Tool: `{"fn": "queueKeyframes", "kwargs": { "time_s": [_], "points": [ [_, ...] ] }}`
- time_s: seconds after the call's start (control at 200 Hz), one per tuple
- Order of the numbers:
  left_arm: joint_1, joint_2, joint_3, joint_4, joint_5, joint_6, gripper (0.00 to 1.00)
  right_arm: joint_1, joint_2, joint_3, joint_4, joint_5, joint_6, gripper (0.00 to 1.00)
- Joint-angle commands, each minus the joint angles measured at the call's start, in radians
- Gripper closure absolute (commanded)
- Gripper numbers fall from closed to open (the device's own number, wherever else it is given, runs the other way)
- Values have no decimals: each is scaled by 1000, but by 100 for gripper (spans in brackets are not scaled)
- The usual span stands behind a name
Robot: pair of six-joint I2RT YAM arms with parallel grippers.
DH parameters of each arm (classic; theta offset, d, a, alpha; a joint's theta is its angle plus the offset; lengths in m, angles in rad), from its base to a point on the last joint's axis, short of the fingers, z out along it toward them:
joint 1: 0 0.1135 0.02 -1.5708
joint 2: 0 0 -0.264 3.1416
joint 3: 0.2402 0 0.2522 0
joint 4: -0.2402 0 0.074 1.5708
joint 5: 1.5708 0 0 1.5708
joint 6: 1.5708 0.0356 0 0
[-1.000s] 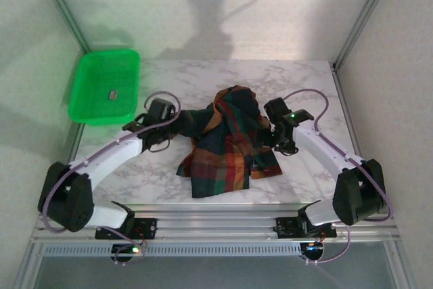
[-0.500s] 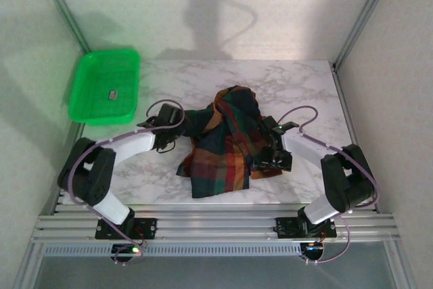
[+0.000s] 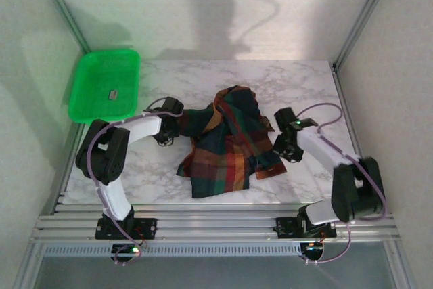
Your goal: Fold and stack the long sleeve shirts
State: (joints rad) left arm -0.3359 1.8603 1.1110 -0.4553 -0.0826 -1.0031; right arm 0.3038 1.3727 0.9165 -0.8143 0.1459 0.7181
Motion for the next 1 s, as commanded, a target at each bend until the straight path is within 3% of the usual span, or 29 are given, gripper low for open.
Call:
{"fn": "queueKeyframes", "kwargs": {
  "time_s": [0.0,0.055,0.195,0.21,0.235,0.275,0.37,0.43,0.621,0.791,0.896,0.991],
  "points": [
    [56,160,103,272,-19,82,94,-51,-143,136,-89,-5,-51,100],
    [67,172,157,255,-28,116,100,-73,-162,184,-123,-19,-69,100],
    [76,118,251,249,-47,177,100,-92,-138,207,-146,-102,-103,98],
    [76,112,256,250,-48,181,100,-92,-129,202,-143,-114,-108,93],
    [76,101,263,251,-51,188,100,-92,-107,188,-144,-144,-111,73],
    [76,89,273,249,-54,199,100,-90,-82,164,-140,-180,-112,55],
    [76,39,256,253,-74,208,100,-71,-67,69,-101,-200,-109,33],
    [77,-15,217,277,-86,211,100,-56,-56,14,-78,-188,-107,28],
    [84,-187,137,296,-126,211,100,17,9,-119,-23,-147,-33,26],
    [93,-312,139,250,-180,227,100,51,50,-181,19,-49,82,32],
    [109,-387,148,228,-213,232,100,53,104,-180,49,-13,141,37],
    [135,-462,140,204,-230,221,100,52,163,-141,64,33,172,53]
  ]
}}
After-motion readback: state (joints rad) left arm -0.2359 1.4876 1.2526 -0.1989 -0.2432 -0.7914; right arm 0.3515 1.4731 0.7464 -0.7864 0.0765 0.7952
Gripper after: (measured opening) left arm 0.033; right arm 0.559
